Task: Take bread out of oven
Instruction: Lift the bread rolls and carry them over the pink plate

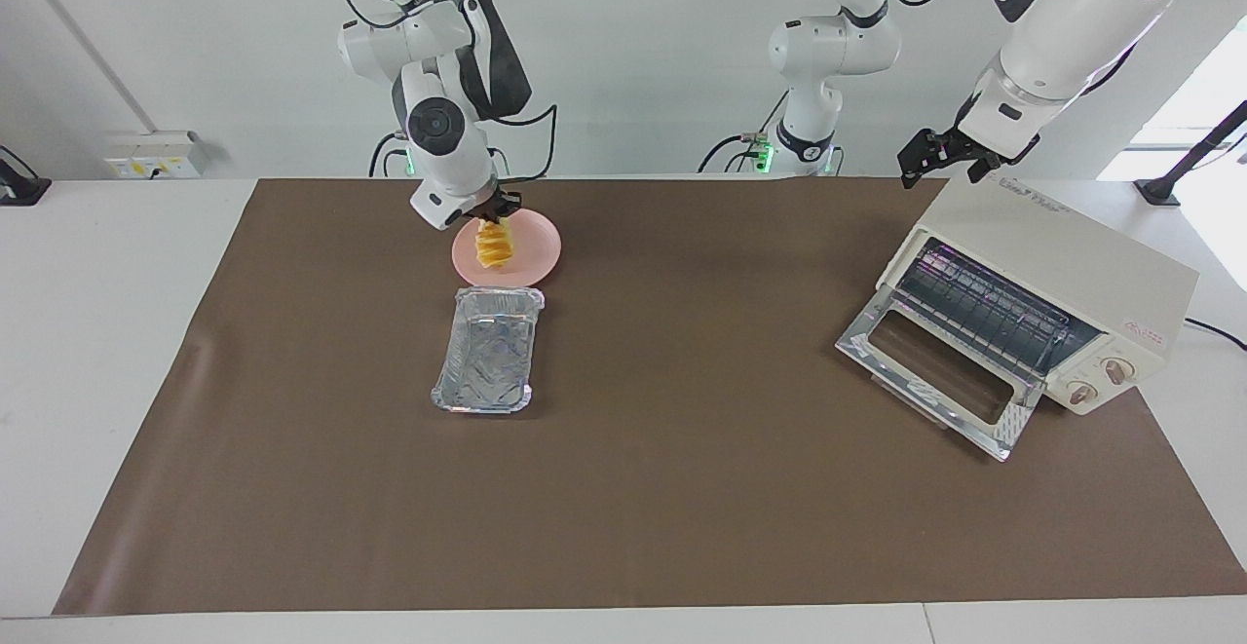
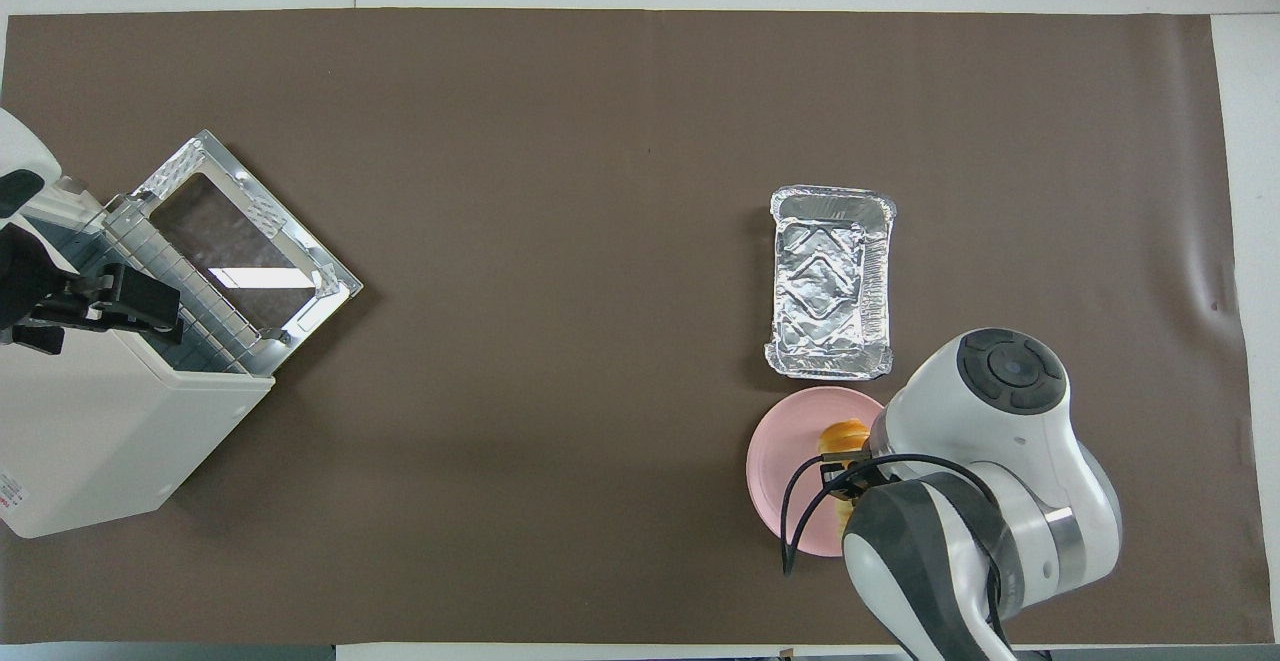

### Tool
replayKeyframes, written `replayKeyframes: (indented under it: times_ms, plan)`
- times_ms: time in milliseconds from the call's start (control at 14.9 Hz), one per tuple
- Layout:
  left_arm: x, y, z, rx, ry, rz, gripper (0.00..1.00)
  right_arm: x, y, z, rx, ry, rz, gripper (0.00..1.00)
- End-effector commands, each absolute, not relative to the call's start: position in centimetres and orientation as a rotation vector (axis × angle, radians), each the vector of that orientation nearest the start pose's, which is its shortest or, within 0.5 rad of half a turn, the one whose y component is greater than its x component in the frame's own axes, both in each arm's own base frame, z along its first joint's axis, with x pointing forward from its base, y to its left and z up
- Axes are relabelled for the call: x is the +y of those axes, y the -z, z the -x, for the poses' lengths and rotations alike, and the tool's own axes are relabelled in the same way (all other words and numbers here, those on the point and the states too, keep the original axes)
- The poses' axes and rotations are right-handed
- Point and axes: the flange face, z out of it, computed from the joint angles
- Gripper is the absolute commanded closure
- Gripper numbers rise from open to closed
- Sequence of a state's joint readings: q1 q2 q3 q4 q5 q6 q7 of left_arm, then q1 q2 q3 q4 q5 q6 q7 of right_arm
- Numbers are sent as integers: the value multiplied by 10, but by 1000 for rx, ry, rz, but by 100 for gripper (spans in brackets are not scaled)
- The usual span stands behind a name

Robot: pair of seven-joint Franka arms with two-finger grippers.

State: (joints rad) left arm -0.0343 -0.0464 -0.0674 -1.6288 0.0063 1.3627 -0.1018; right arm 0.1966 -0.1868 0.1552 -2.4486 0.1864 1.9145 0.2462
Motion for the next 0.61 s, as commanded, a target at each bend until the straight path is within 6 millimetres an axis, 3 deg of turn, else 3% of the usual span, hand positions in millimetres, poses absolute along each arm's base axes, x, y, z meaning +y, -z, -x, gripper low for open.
replayKeyframes:
  times_ms: [0, 202, 403, 471, 538]
  plan:
    - [-51, -609, -509, -10, -317, 3107, 0, 170, -340, -380, 4, -526, 3041, 100]
    - [-51, -609, -509, -10, -317, 3107, 0, 175, -327, -377, 3, -521, 3032, 96]
    - [-51, -609, -509, -10, -315, 3107, 0, 173, -320, -375, 9, -504, 3034, 31]
    - [-51, -609, -509, -12, -317, 3107, 0, 173, -320, -375, 9, -504, 3034, 0]
    - [-51, -609, -509, -10, -317, 3107, 0, 173, -320, -376, 11, -504, 3033, 0]
